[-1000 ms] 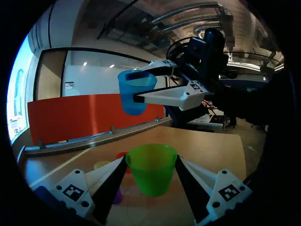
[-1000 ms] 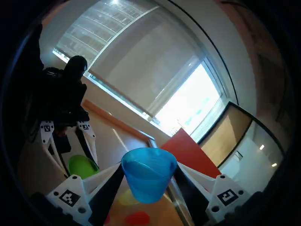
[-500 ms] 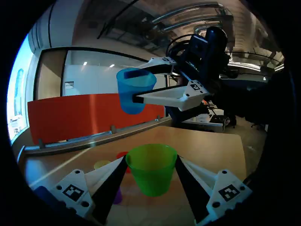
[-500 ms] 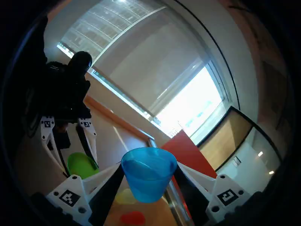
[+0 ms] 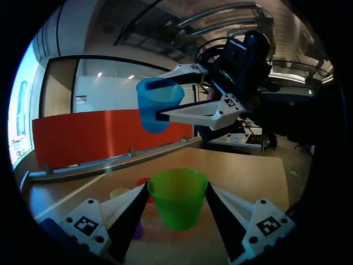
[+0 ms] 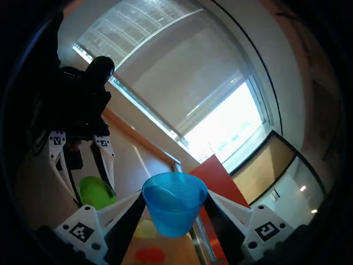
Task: Pour water
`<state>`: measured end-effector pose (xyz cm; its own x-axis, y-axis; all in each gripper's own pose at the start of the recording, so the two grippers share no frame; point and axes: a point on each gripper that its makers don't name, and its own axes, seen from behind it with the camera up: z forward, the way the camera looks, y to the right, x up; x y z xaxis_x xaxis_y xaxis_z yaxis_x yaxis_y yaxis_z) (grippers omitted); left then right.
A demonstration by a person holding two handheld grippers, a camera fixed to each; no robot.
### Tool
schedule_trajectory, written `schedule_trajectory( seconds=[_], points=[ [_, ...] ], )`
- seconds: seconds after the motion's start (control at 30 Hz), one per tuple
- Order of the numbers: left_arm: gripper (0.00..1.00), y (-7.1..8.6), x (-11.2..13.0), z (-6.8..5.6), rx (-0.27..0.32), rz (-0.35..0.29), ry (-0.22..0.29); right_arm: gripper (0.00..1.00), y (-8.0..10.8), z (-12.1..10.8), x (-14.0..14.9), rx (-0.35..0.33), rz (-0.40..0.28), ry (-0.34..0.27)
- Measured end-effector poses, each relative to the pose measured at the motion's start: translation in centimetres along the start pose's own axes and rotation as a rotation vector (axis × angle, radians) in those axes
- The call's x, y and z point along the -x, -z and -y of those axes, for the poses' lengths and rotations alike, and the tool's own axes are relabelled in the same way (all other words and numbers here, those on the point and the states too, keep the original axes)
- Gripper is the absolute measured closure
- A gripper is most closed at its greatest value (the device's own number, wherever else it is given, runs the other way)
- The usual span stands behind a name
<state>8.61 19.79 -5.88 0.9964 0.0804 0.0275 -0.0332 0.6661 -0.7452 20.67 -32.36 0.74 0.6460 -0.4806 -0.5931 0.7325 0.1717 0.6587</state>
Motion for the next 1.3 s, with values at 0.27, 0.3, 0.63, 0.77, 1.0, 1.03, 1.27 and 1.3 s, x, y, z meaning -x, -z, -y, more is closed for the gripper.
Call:
schedule_trajectory(
  seconds=[0.27,0.3,0.63,0.77,1.0,1.03,1.27,1.3],
  points=[
    [0.12,-0.11,0.10,-0.14,0.004,0.002,-0.002,0.09,-0.19,0.25,0.17,-0.010,0.010,0.043],
    [0.12,-0.12,0.10,-0.15,0.005,0.002,-0.002,0.09,-0.22,0.26,0.15,-0.010,0.010,0.047],
    [0.11,-0.13,0.08,-0.04,0.004,0.001,0.000,0.09,-0.32,0.51,0.05,-0.021,0.014,0.084],
    [0.12,-0.20,0.08,-0.02,0.006,0.001,0.000,0.09,-0.41,0.67,0.13,-0.025,0.016,0.094],
    [0.11,-0.36,0.00,0.17,0.008,-0.001,0.002,0.09,-0.51,0.77,0.09,-0.031,0.020,0.121],
    [0.12,-0.38,-0.03,0.20,0.009,-0.001,0.002,0.09,-0.54,0.80,0.08,-0.032,0.020,0.124],
    [0.12,-0.48,-0.10,0.29,0.010,-0.002,0.002,0.09,-0.66,0.93,0.29,-0.036,0.024,0.141],
    [0.12,-0.49,-0.10,0.30,0.011,-0.002,0.002,0.09,-0.67,0.93,0.34,-0.037,0.025,0.144]
  ],
)
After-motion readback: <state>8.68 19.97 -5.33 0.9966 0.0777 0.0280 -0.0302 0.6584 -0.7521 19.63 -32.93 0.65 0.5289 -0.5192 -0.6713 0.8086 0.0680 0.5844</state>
